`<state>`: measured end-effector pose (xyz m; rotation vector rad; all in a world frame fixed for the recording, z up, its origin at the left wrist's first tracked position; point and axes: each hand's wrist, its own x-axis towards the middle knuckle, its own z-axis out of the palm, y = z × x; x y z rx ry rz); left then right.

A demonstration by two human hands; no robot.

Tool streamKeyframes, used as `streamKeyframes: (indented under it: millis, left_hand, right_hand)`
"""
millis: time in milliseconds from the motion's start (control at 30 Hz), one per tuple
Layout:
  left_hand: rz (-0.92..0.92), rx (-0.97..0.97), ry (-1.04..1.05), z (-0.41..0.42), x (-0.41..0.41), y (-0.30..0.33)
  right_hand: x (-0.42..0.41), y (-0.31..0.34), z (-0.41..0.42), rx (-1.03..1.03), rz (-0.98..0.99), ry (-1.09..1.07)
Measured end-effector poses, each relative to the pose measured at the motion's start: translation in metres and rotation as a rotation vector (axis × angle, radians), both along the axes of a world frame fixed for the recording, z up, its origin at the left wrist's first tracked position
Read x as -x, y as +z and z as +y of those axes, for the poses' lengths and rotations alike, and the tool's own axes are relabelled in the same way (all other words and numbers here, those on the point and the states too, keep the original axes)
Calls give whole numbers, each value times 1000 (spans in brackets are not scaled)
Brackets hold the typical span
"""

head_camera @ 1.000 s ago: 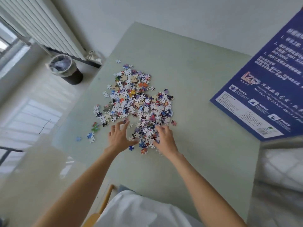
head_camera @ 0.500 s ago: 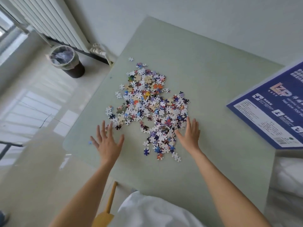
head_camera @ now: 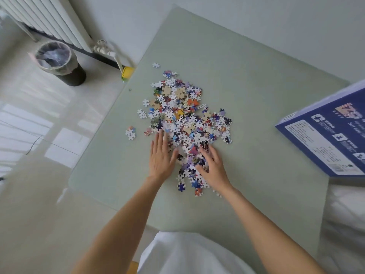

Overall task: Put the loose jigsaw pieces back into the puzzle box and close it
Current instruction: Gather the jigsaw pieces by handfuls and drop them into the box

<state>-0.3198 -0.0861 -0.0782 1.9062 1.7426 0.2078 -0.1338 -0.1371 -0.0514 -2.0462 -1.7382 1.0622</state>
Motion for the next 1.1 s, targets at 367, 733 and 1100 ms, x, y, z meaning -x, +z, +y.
streamKeyframes:
  millis: [367, 733, 1100]
  left_hand:
    - [69, 31, -162, 6, -26, 26]
    - [-118, 252, -151, 22, -38, 34]
    - [-304, 214, -176, 21, -39, 39]
  right_hand:
    - [-8, 9, 24, 80, -338, 20]
    - [-6, 23, 49, 128, -262, 35]
    - [-11, 29, 39, 159, -162, -47]
